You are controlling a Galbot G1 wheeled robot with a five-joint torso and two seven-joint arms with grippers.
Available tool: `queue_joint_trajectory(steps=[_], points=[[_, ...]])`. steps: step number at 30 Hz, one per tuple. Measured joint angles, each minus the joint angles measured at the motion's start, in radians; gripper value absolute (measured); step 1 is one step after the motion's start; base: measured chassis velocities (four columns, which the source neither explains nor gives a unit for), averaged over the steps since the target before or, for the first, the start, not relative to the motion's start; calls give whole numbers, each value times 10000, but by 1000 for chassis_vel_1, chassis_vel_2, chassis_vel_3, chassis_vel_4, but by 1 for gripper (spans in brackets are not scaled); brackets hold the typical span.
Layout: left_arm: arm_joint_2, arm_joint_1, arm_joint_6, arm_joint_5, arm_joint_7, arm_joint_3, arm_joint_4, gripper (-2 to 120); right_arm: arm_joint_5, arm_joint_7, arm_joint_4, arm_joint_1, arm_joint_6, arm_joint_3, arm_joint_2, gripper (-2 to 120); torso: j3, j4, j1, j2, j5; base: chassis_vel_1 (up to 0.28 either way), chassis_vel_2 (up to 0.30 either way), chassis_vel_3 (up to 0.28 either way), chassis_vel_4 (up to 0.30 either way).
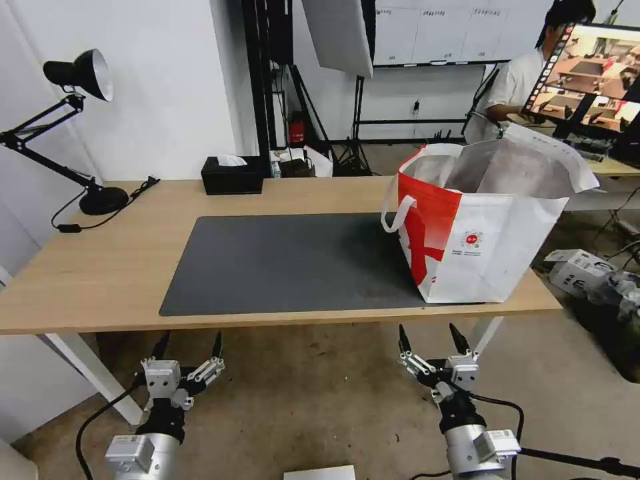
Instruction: Pick up the trash from the table and place it into the takeout bag.
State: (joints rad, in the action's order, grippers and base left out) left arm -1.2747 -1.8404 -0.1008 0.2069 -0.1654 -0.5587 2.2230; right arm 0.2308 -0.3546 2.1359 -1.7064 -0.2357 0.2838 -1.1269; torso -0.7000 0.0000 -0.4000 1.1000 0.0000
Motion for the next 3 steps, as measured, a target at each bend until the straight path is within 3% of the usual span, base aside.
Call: queue_joint_trajectory(steps=[3], points=[[0, 0, 0, 2, 0, 0, 0, 100, 0, 0, 0, 0, 0, 0, 0, 100, 0, 0, 0, 0, 0, 0, 0, 0, 0]])
